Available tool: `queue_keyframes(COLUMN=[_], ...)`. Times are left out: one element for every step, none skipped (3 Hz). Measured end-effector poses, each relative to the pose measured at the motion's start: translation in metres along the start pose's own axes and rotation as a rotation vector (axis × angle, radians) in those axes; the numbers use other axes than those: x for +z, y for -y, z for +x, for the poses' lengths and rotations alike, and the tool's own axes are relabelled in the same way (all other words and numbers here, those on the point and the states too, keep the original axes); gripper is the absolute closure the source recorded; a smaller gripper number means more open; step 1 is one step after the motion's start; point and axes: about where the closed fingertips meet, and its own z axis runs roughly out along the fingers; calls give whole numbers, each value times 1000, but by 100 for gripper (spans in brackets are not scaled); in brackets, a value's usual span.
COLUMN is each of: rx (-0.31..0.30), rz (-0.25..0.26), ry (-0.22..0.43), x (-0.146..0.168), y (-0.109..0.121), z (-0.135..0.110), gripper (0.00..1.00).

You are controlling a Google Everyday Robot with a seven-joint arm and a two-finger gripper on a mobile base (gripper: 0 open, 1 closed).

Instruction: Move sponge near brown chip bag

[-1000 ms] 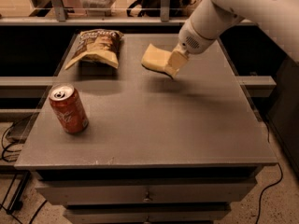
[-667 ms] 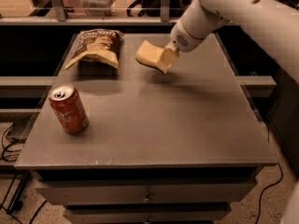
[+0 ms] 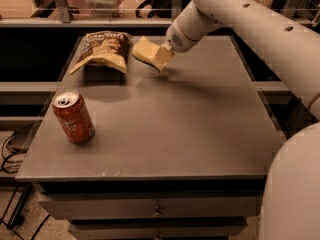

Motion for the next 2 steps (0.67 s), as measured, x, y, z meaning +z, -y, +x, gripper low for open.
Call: queue_keyframes(rx=[0, 0], rz=[-32, -35], ry=[23, 23], x=[13, 16], y=[-5, -6], z=[-19, -20], gripper=[12, 0])
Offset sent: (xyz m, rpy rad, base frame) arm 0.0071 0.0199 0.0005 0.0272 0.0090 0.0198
